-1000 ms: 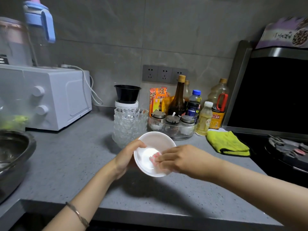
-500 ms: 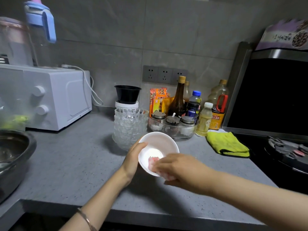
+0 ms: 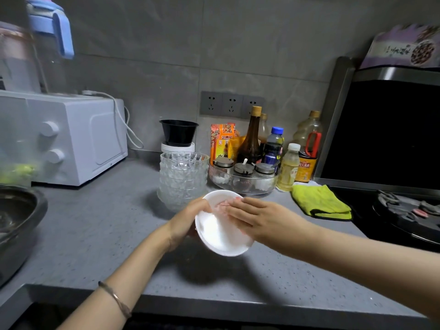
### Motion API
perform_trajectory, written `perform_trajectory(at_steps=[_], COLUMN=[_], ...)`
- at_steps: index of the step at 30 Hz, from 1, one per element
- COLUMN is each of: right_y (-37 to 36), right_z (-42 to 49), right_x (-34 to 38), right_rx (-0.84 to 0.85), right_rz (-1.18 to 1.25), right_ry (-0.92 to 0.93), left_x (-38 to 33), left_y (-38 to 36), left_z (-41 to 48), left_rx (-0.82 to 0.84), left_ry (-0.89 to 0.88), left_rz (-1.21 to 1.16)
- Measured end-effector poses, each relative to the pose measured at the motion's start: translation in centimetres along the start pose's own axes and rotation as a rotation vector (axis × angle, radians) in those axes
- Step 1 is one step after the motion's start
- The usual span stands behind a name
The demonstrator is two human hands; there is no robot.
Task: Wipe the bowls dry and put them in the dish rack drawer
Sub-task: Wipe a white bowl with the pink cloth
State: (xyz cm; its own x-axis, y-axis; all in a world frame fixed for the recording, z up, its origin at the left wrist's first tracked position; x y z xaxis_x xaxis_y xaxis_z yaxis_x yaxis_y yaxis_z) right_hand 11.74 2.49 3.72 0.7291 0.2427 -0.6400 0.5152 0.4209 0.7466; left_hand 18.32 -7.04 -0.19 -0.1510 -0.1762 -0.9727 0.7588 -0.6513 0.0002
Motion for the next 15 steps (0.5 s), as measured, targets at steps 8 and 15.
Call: perform_trajectory(at_steps=[8,15], right_y=[0.4,0.1], right_z=[0.2,0.5], right_x=[2.7,0.9], right_rx=[0.128,0.07], right_rz=[0.605,0.407], right_ry=[-0.109,-0.243], left_x=[0.3,-0.7], left_y=[-0.1,0.3], left_z=[-0.8,-1.1], left_rx=[-0.19,-0.251], left_ry=[-0.072,-0.12], left_rz=[-0.028,-0.076])
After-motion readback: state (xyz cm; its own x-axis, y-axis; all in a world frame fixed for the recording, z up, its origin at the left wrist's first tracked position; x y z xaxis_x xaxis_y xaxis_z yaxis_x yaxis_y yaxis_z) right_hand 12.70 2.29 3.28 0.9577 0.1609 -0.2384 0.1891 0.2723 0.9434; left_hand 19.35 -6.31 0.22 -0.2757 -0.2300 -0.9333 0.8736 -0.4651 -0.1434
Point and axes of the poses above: each hand's wrist, its own z-axis towards the middle knuckle, its own y-axis out of the back of the hand, x = y × z, the point moved 9 cm from there along z, towards the middle knuckle, and after that the axes turned 12 degrees about -y, right-handed, at the moved point
